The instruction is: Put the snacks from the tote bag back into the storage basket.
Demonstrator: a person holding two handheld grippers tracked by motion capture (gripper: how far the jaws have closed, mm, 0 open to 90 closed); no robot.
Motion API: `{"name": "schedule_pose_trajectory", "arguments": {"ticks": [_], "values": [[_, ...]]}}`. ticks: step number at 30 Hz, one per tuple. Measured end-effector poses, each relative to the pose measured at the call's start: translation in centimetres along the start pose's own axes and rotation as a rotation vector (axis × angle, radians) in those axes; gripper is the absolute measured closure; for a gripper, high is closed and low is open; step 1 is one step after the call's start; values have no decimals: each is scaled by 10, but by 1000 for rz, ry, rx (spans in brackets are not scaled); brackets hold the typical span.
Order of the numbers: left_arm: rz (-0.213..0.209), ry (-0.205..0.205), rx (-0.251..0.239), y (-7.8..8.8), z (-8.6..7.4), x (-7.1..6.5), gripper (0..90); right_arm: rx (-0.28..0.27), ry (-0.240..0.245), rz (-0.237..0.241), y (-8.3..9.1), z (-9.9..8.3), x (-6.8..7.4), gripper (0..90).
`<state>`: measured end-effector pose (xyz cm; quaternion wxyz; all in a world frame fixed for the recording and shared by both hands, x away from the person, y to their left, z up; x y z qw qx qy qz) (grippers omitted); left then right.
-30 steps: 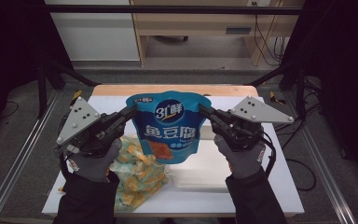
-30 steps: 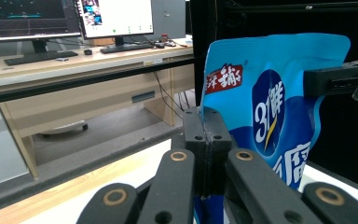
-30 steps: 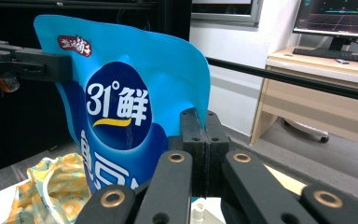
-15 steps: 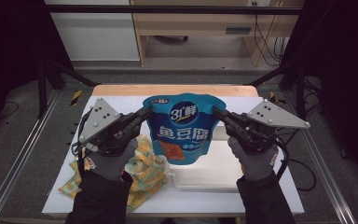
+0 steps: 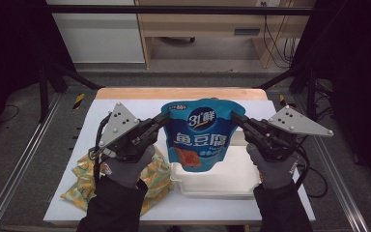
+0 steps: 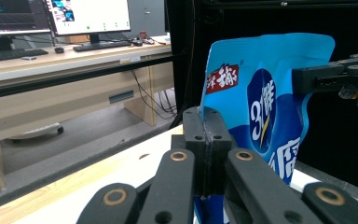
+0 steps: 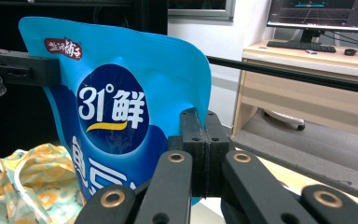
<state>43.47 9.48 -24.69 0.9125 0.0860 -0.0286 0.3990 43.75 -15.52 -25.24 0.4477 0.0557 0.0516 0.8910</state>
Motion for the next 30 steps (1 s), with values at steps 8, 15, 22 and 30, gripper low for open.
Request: {"name": "schedule_pose_trajectory", "arguments": {"ticks": [8,15,22,30], "values": [[-23,13,12,-8,-5,-8,900,6,-6,-18,5,-6,-8,900],[-32,16,23,-14,-12,-10,900,15,-12,-23,7,-14,-12,900],[-41,25,40,-20,-22,-12,900,30,-24,-30,5,-25,-17,900],[-46,37,57,-23,-34,-12,900,41,-32,-27,2,-38,-19,900]]}}
Point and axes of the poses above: each handheld gripper's, and its own axes: y roughly backward along the jaws, z roughly out of its top, x roughly to its left, the point moved 5 cm from there along -y, roughly forward along the jaws, and after that the axes turned 4 degrees about -y, right-handed, at the moved point
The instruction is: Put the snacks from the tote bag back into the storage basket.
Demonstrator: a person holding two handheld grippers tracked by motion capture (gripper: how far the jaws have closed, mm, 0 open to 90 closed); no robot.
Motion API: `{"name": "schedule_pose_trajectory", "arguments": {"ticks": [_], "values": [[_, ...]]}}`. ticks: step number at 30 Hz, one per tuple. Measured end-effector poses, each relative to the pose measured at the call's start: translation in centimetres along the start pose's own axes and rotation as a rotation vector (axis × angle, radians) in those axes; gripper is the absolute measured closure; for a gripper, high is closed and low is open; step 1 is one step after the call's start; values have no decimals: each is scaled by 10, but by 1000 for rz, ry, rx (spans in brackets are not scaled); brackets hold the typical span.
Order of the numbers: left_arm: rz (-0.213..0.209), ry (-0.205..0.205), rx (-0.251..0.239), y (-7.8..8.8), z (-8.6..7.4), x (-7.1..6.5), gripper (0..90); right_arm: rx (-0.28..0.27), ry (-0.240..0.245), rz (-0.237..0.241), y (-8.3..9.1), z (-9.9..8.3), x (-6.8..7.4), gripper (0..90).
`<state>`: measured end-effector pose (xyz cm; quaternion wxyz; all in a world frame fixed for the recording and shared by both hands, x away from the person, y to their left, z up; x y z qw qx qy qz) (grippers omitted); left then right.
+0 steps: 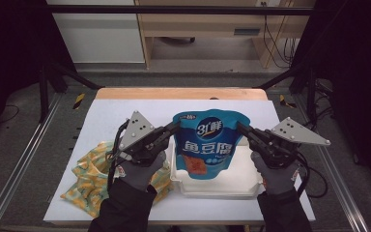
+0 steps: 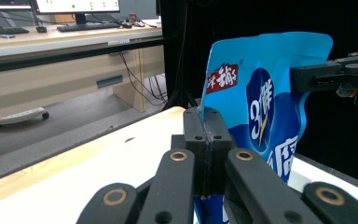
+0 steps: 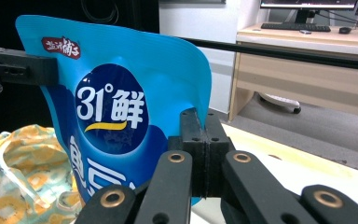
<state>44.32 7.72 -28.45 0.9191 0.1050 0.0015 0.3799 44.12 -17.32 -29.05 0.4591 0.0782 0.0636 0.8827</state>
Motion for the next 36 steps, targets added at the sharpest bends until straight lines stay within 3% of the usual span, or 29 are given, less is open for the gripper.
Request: {"name": "schedule_pose_trajectory", "arguments": {"ticks": [36], "values": [[-13,41,71,-8,-51,2,900,82,-22,17,-9,-47,1,900]]}}
Point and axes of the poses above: each handheld gripper's, and its own axes: y roughly backward along the jaws, z roughly out of its top, x roughly to its left, the point moved 5 cm from there along -y, roughly forward along the jaws, and after that the axes turned 4 degrees about -y, right-handed, at the moved point
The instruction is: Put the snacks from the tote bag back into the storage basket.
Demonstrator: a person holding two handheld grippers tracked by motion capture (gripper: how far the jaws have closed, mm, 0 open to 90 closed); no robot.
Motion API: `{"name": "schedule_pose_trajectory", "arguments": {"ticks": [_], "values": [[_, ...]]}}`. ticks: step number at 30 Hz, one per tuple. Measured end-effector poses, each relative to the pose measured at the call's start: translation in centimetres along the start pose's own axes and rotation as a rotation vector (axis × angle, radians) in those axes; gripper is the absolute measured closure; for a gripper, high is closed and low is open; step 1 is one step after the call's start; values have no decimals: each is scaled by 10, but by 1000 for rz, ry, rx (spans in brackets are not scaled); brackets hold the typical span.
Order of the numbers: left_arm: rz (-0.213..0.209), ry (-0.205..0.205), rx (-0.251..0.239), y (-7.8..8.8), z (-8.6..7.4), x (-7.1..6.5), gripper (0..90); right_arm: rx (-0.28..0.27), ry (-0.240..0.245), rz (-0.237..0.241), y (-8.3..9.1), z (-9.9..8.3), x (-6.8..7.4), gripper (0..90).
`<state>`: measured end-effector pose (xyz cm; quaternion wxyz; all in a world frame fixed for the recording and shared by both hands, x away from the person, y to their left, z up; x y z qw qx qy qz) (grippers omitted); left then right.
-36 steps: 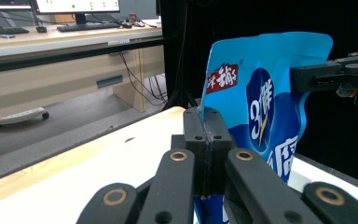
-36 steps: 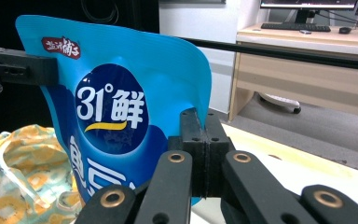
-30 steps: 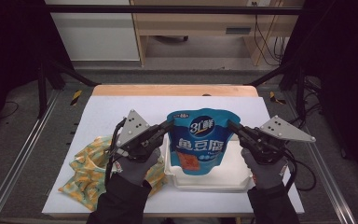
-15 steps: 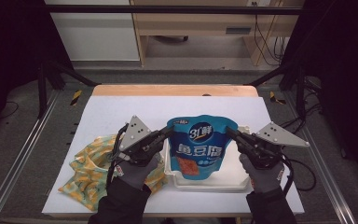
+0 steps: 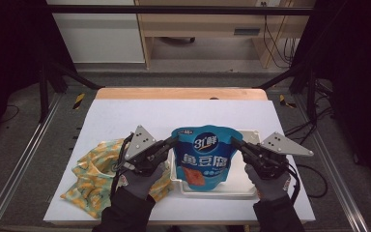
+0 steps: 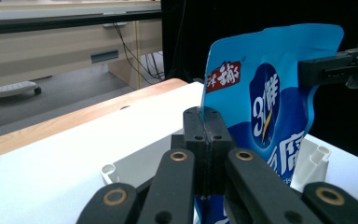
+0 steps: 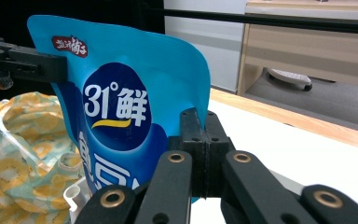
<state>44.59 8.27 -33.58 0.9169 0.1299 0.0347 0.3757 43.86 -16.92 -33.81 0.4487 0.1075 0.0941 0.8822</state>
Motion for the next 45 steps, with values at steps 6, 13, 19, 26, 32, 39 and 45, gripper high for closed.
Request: {"name": "schedule_pose_trajectory", "arguments": {"ticks": [6,13,19,26,32,39,45], "values": [[2,-2,9,0,-4,1,900,8,1,1,-3,-3,1,900],[0,-2,14,0,-6,1,900,12,0,2,-3,-6,1,900],[-1,-6,17,0,-9,1,900,16,1,0,-4,-9,1,900],[-5,-19,10,1,-10,-2,900,9,-1,-6,-3,-11,1,897],[-11,-22,1,3,-13,-3,890,2,-2,1,0,-13,2,879],[-9,-23,2,4,-13,-3,860,-3,-3,-6,0,-14,1,847],[-14,-39,7,5,-13,-3,765,-14,-3,-19,1,-13,-1,760]]}}
Point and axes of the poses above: each handheld gripper's, and its own axes: y roughly backward along the jaws, z roughly out of its top, x roughly to its left, the point moved 5 cm from there along -y, roughly forward along the jaws, and after that the axes turned 4 degrees about -y, right-handed, at the moved point
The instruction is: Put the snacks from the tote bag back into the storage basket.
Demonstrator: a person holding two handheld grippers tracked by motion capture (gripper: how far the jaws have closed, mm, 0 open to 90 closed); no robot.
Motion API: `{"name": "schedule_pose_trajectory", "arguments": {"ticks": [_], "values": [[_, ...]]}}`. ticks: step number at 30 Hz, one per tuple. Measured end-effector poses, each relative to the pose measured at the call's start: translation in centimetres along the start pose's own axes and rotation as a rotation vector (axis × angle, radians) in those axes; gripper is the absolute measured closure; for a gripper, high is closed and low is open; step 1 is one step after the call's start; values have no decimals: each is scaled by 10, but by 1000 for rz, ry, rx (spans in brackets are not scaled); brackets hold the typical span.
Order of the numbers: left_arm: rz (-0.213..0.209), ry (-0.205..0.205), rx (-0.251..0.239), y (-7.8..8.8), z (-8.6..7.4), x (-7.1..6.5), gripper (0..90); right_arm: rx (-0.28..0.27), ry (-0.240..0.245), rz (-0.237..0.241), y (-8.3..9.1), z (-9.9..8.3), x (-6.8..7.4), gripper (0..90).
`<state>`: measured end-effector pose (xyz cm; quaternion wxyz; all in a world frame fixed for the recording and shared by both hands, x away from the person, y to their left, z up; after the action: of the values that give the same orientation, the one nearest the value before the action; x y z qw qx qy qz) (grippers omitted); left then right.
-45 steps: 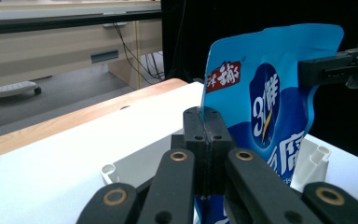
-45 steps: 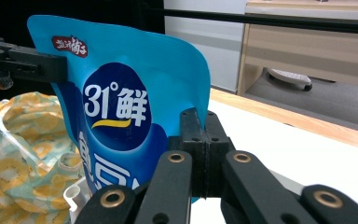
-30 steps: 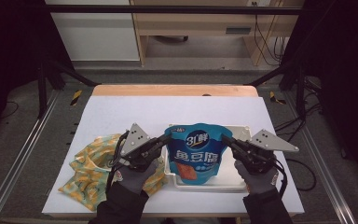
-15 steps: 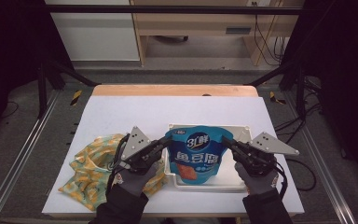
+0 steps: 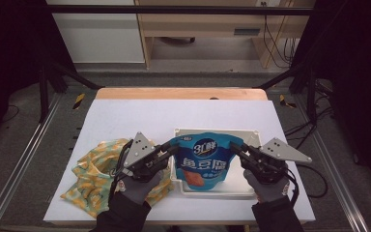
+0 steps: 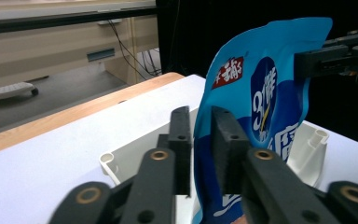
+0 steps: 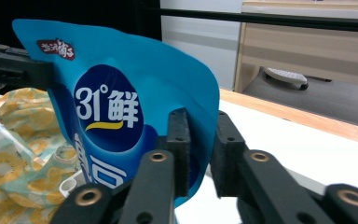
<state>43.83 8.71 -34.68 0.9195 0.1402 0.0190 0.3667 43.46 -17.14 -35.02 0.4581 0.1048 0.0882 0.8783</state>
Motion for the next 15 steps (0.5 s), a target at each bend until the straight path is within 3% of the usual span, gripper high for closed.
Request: {"name": "schedule_pose_trajectory", "arguments": {"ticks": [9,15], "values": [[14,-18,5,13,1,5,548,-24,10,-31,4,-1,-6,559],[32,-35,18,28,-3,12,455,-28,11,-46,8,-4,-9,440]]}}
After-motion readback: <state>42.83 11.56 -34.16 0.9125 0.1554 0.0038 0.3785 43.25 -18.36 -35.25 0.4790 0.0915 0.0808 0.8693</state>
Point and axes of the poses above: each handheld gripper's, and its own axes: y roughly backward along the jaws, z roughly out of its top, x roughly to its left, the point moved 5 cm from there along -y, roughly forward along the jaws, and after that the axes turned 4 degrees about -y, right-handed, at the moved point
